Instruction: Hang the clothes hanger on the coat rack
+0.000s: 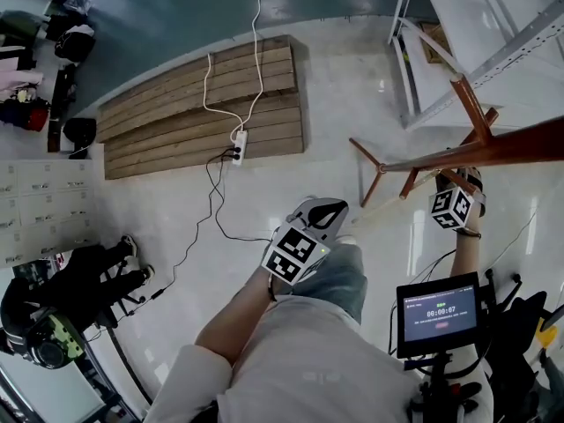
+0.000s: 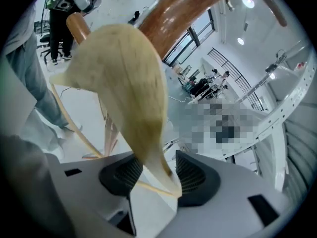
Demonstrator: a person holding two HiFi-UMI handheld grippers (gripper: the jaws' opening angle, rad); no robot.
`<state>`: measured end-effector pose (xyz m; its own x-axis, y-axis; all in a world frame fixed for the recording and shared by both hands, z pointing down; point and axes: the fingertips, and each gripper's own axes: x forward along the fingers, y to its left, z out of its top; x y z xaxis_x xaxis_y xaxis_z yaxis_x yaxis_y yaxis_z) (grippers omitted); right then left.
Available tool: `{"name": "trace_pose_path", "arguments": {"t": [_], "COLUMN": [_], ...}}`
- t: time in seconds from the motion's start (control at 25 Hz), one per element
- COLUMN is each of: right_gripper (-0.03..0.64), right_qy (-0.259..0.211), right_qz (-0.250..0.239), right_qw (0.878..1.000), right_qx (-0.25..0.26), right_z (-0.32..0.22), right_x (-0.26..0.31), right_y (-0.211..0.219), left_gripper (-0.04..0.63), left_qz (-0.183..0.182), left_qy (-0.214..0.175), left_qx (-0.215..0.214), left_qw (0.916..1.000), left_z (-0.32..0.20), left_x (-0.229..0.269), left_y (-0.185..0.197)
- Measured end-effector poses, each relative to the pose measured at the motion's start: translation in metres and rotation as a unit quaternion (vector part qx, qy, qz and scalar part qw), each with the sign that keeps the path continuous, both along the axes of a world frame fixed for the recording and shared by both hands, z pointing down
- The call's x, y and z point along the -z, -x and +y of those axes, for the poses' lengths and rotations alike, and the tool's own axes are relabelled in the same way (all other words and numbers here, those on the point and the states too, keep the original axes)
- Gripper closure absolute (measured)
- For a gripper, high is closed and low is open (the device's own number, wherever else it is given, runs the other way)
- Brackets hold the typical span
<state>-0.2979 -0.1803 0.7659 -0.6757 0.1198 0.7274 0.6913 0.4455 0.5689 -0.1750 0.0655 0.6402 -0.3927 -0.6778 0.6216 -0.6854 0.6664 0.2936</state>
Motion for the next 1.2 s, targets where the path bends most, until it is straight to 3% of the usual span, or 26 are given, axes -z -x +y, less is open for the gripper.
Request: {"name": "trace_pose_path", "arguments": {"t": [0.08,0.36,0.72,0.88,1.2], "right_gripper": [0.385,0.382,0.383,0.383,0.385], "right_qy": [0.005,-0.020,-0.006,0.038,0.143], "right_qz": [0.000,-0.027,-0.069,-0.089,-0.128], "right_qw": [1.000,0.999,0.997,0.992,0.967], "right_qx": [0.007,0.040,-0.030,-0.082,-0.166], "right_z": [0.001,0.010,-0.017,-0.035,-0.035], "right_x": [0.004,0.024,0.070,0.096,0.185], "right_y": [0.001,-0.018,-0.042,-0.064,-0.129], "left_gripper": [0.589,0.588,0.589,0.588,0.589], "left_qz": [0.000,-0.008,-0.026,-0.043,-0.068], "left_qy": [0.000,-0.003,-0.013,-0.020,-0.050], "left_qx": [0.000,0.000,-0.014,-0.027,-0.073], "left_qw": [1.0000,1.0000,0.9995,0.9985,0.9937], "left_z": [-0.001,0.003,-0.005,-0.010,-0.038], "left_x": [-0.001,-0.001,0.017,0.032,0.082], "left_y": [0.001,-0.012,-0.013,-0.011,-0.018]}}
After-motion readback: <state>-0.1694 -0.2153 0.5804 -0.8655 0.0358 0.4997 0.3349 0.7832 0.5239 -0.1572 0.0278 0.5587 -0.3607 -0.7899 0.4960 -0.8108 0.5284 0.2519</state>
